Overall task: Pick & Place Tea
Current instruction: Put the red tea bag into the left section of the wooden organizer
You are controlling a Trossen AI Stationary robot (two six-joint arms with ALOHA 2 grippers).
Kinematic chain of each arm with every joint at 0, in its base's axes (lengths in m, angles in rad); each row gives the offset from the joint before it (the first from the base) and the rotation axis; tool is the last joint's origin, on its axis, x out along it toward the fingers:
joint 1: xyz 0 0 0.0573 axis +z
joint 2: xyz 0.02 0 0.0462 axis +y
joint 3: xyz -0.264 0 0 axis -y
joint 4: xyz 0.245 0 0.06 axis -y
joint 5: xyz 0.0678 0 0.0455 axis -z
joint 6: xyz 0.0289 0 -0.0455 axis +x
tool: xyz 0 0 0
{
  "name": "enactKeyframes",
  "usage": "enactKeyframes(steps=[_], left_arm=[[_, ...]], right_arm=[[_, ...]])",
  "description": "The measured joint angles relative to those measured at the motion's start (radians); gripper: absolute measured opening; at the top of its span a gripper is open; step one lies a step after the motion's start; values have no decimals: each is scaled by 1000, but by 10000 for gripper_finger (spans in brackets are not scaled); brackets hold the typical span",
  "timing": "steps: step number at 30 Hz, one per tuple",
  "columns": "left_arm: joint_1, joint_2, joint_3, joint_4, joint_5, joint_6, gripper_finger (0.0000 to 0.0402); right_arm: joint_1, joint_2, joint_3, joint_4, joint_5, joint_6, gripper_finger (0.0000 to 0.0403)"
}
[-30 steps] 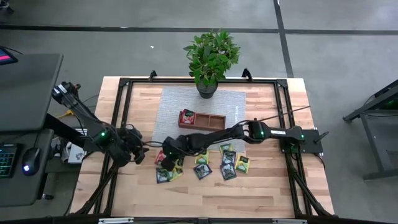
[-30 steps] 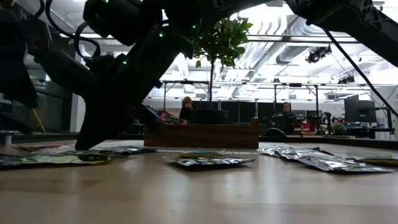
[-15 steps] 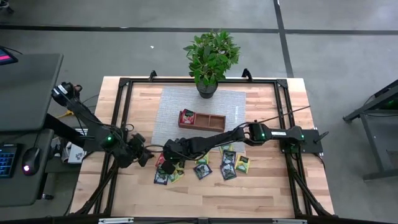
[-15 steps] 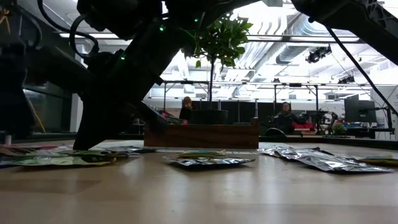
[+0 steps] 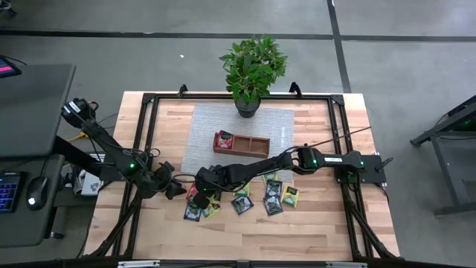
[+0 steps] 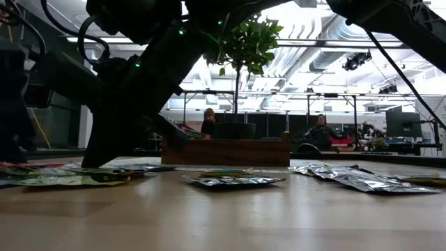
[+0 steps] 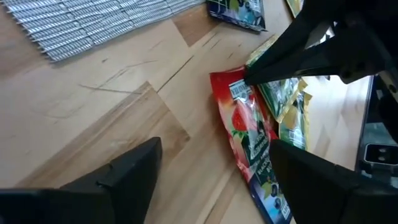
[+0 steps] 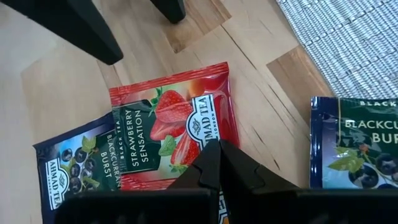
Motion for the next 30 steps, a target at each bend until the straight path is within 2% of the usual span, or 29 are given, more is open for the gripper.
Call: enactKeyframes(steps=[4,18,30], left_arm=[[0,1,0,30,16,3,307],[11,7,0,39,55,1,277],[186,142,0,248,275,127,277]], right_arm=[[0,0,0,2,0,-7,0],[-16,2,-2,64,-18,-30,0],[-24,2,-2,70,-19,-54,0]])
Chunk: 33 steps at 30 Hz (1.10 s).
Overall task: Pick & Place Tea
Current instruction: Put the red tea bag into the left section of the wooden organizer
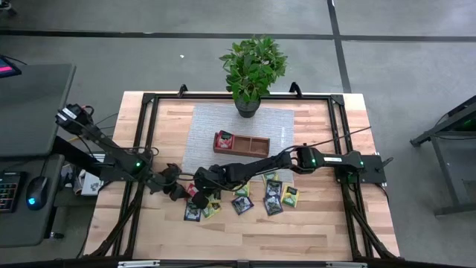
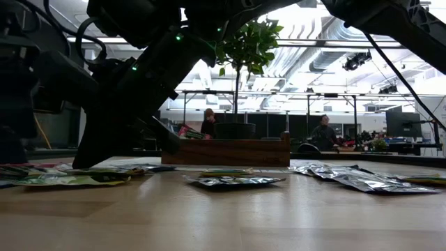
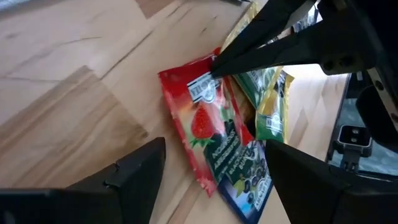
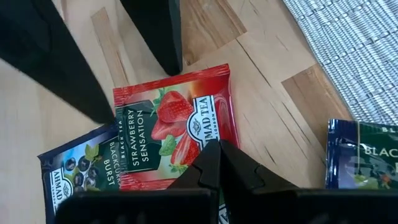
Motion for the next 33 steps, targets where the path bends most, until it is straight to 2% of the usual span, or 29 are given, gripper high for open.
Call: enactKeyframes(steps=[6,11,15,20,27,29,33], left_arm=[[43,70,0,103,65,22,277],[43,85,0,122,69,28,265],[43,85,0,123,70,28,216],[42,86,-1,123,99,28,132],[42,85,-1,124,89,39,21],[42,85,-1,124,78,57,7],[42,85,-1,123,66,88,4]], right_arm=[[-1,0,0,1,1,-7,0],[-7,0,0,1,-13,-24,0],[-9,0,0,1,-18,-26,0],[-12,0,0,1,-27,-30,0],[-14,0,0,1,-28,-30,0],[-14,0,0,1,-28,-30,0],[-14,0,0,1,-27,-30,0]])
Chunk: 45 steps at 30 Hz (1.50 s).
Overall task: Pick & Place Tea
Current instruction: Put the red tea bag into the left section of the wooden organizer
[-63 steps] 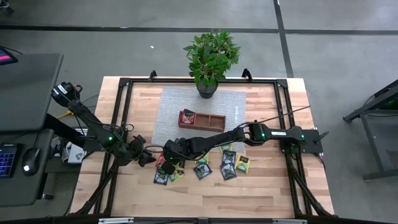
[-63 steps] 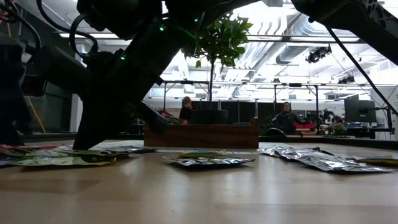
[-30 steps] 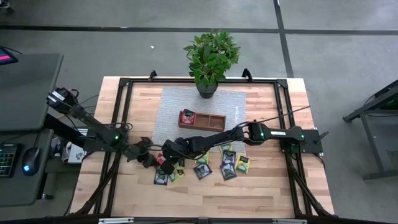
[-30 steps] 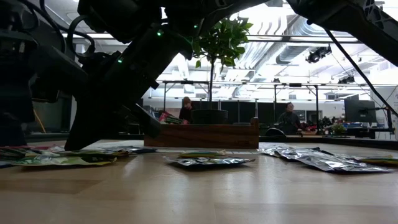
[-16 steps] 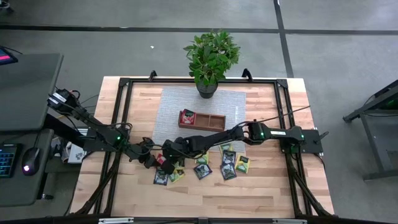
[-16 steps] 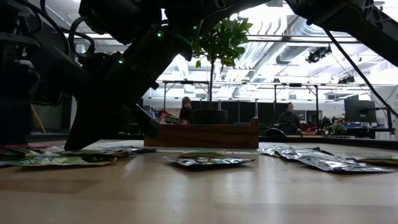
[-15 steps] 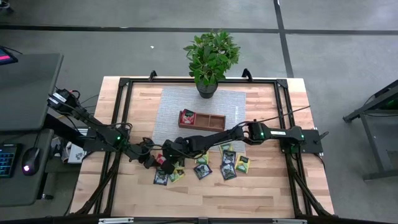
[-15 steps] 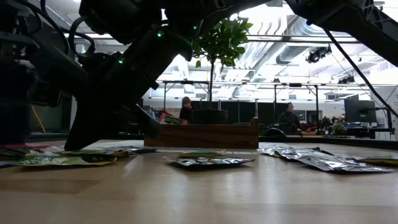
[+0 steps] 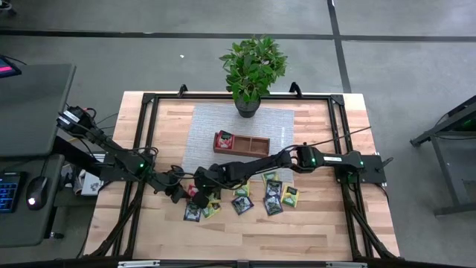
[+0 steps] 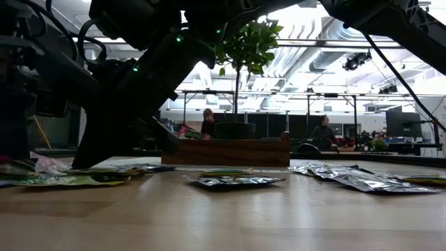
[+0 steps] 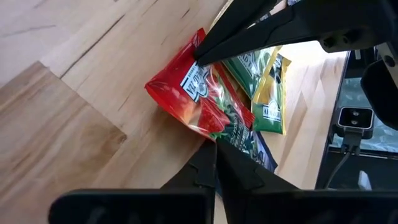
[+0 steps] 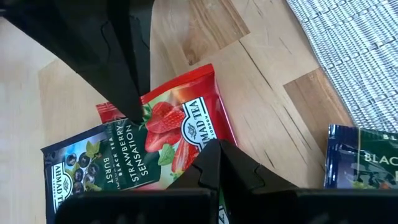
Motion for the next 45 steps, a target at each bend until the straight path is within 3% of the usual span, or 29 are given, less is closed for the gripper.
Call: enactKeyframes(steps=[11,23,27,32,39,45], left_arm=[[0,0,0,-9,-15,82,0],[1,-9,0,-1,-16,260,0],[1,-9,0,1,-30,327,0],[1,-9,0,1,-51,379,0],[1,-44,0,8,-88,455,0],[1,-115,0,-5,-122,524,0]], right_arm=[[-1,-27,-2,-13,-18,-92,1],[-17,-127,-3,-31,-51,-218,29],[-31,-148,-2,-24,-113,-220,41],[-50,-158,-2,-21,-252,-179,85],[-64,-158,-1,-42,-295,-136,167],[-78,-158,-1,-53,-304,-132,198]])
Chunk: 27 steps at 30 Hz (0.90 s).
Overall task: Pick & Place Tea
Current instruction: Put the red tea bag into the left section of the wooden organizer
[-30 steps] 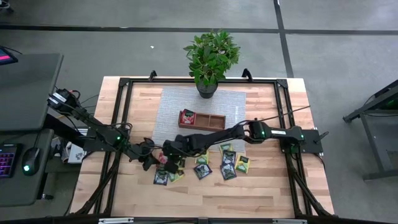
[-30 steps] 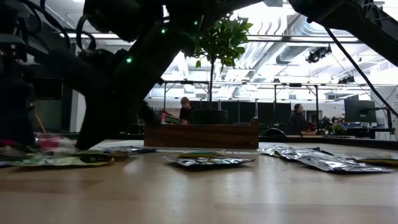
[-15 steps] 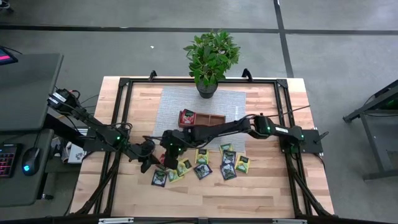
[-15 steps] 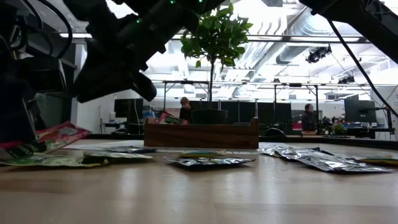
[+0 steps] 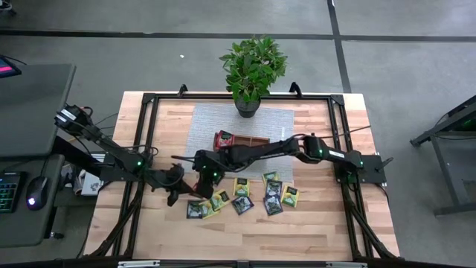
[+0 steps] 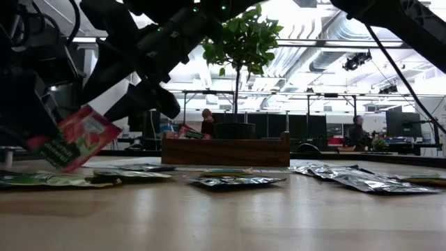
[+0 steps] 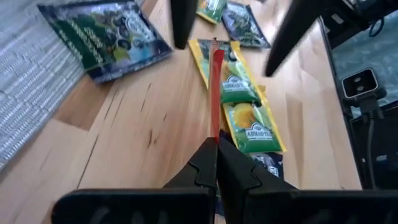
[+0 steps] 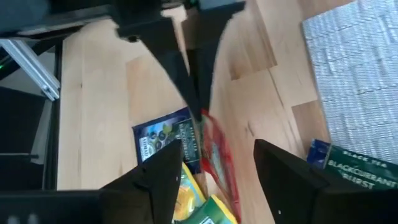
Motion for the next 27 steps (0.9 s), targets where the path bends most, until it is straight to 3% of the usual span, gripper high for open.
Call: enactKeyframes(steps=[13,27], left_arm=[[0,-45,1,-16,37,59,0],[0,-45,2,-13,18,97,0]], right_arm=[[-7,-3,0,-10,-1,-53,200],[-6,-9,2,-21,-96,-178,198]])
